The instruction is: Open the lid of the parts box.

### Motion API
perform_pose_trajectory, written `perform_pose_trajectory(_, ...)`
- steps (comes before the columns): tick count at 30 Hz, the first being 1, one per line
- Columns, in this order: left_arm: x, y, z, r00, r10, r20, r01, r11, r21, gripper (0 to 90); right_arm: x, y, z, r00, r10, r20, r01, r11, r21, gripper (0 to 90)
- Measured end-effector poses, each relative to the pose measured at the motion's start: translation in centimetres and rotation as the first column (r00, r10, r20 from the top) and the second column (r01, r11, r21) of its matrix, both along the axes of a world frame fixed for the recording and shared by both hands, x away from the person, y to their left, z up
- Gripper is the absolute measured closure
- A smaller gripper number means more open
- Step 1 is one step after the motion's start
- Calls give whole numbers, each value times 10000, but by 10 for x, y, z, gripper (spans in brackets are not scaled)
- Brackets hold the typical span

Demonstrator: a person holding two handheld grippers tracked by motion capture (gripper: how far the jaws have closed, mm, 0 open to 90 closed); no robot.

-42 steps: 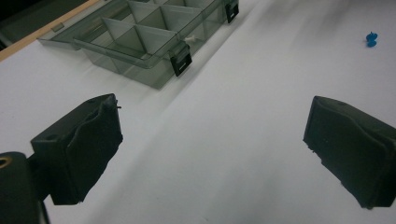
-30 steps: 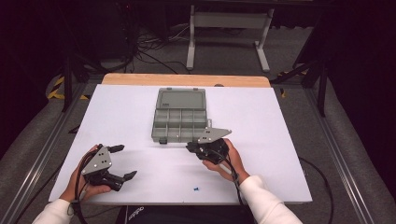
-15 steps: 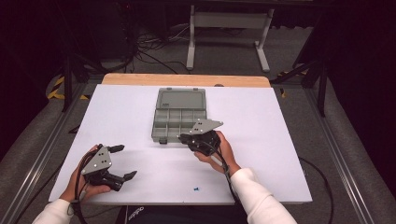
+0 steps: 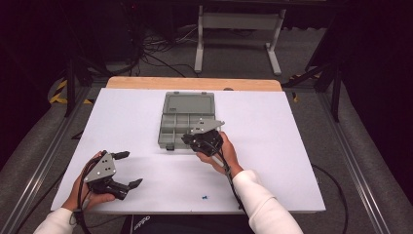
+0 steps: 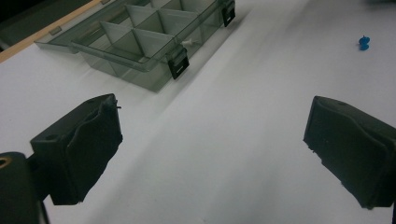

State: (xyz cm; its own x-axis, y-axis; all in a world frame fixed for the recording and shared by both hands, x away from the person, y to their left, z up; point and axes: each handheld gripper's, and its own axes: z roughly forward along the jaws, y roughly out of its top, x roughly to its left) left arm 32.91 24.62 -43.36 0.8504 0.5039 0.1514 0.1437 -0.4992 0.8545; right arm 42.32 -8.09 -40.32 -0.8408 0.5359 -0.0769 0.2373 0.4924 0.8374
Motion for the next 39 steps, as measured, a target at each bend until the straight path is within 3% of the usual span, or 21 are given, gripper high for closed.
perform_pose_trajectory(16,0,1,0,10000,-21,-31,21,10000,-87,47,20,11,1,9992,-393,-75,391,9988,-287,839)
perform_pose_trajectory(39,2,3,0,10000,-28,-71,26,9998,-201,48,28,18,-4,9989,-423,-203,416,9985,-360,839)
